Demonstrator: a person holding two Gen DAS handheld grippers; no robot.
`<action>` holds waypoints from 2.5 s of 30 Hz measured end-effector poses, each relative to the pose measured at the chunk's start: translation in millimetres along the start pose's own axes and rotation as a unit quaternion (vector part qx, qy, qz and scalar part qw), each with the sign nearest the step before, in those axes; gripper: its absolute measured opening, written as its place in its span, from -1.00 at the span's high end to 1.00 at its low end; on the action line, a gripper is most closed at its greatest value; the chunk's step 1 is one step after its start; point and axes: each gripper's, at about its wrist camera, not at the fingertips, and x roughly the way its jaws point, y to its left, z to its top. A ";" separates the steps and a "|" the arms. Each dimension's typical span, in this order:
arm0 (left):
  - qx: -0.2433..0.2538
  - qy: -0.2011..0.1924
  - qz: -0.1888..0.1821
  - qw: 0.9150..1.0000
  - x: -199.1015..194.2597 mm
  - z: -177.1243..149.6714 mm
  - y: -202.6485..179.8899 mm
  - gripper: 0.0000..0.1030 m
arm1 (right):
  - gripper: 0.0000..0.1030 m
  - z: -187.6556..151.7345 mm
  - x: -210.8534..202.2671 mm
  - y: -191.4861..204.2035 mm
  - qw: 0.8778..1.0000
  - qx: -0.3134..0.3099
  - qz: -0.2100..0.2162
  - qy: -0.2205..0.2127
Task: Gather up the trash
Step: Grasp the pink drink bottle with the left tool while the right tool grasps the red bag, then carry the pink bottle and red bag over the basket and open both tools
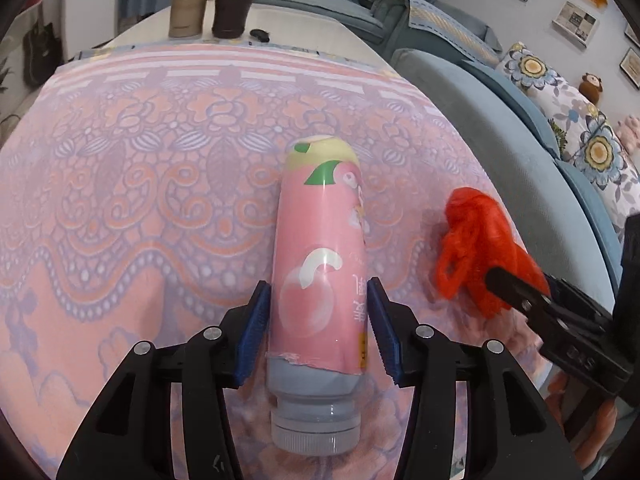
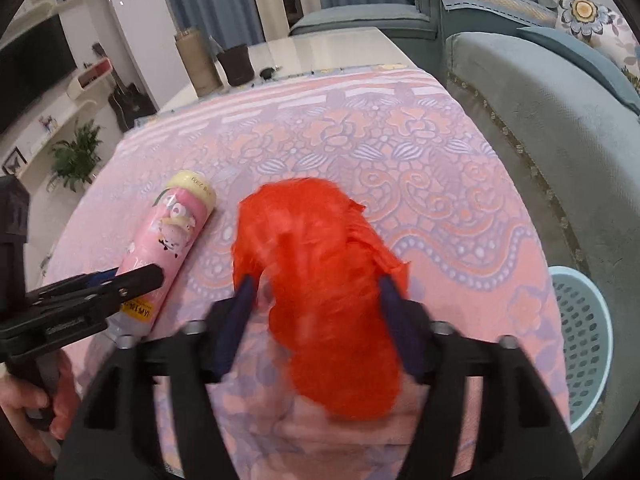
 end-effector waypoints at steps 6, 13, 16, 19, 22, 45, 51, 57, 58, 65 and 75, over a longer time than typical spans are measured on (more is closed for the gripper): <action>-0.011 -0.008 0.002 1.000 9.3 -2.2 3.9 -0.04 | -0.31 0.6 -7.9 -12.0 0.999 0.019 0.012 -0.028; 0.017 -0.025 0.026 0.999 10.7 -5.4 -6.2 0.11 | -0.36 3.6 6.3 -6.7 0.999 0.018 0.019 -0.025; 0.021 -0.032 0.033 0.999 10.5 -6.1 -7.5 0.12 | -0.23 0.6 12.6 -0.5 1.000 0.008 0.009 -0.021; 0.018 -0.037 0.024 0.999 9.3 -7.6 -6.7 0.13 | 0.24 -2.7 17.7 3.4 1.000 -0.004 0.009 -0.011; 0.012 -0.050 -0.016 0.999 3.9 -9.6 -9.7 0.13 | 0.46 -4.3 13.9 2.8 1.000 -0.012 0.010 -0.018; 0.199 -0.104 -0.181 0.957 -11.9 12.2 -257.3 0.13 | 0.53 -37.6 -145.2 -193.4 0.957 0.192 -0.156 -0.151; 0.234 -0.045 -0.206 0.949 39.2 1.7 -307.6 0.13 | 0.53 -75.1 -126.4 -250.7 0.939 0.268 -0.191 -0.098; 0.227 0.036 -0.222 0.948 98.5 -14.9 -315.6 0.12 | 0.47 -110.2 -85.3 -289.1 0.924 0.333 -0.183 -0.028; 0.224 0.044 -0.223 0.948 103.5 -16.1 -315.6 0.11 | 0.45 -113.6 -78.8 -292.9 0.923 0.340 -0.181 -0.018; 0.231 0.071 -0.220 0.945 128.5 -28.1 -316.0 -0.22 | 0.01 -121.2 -62.6 -299.4 0.914 0.356 -0.194 0.006; 0.236 0.036 -0.220 0.946 107.8 -30.3 -314.8 -0.26 | -0.09 -116.0 -88.3 -294.4 0.919 0.347 -0.182 -0.053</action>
